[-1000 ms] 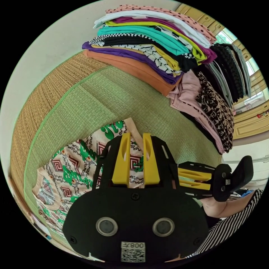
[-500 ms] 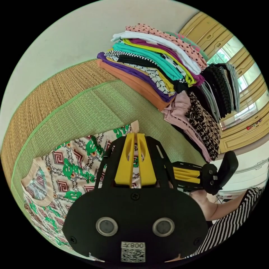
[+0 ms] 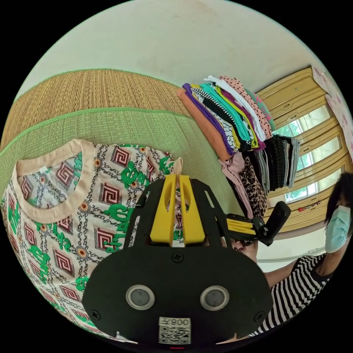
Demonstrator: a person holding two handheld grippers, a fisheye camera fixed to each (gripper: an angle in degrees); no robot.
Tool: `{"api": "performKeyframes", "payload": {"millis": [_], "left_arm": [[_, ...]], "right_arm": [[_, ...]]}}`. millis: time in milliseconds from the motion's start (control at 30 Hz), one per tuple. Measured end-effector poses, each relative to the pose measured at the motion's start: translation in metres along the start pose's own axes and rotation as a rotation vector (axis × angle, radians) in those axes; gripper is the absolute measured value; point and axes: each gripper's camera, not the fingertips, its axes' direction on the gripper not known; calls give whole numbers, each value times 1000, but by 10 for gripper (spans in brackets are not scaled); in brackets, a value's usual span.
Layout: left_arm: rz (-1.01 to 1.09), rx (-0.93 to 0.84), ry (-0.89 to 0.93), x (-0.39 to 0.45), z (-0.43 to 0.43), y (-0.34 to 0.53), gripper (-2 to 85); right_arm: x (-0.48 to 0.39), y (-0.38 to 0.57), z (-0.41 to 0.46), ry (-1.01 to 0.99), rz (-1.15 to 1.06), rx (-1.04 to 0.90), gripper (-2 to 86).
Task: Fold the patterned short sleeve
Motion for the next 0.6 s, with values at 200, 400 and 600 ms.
{"api": "performKeyframes", "payload": {"millis": [200, 400, 600], "left_arm": [[-57, -2, 8, -43, 3, 18, 19], [-103, 36, 26, -72, -2, 30, 25], [-87, 66, 53, -82, -4, 31, 52]], "right_arm": [[-10, -11, 32, 4, -32, -77, 10], [-11, -19, 48, -21, -34, -88, 11], [-16, -26, 65, -36, -46, -102, 10]]}}
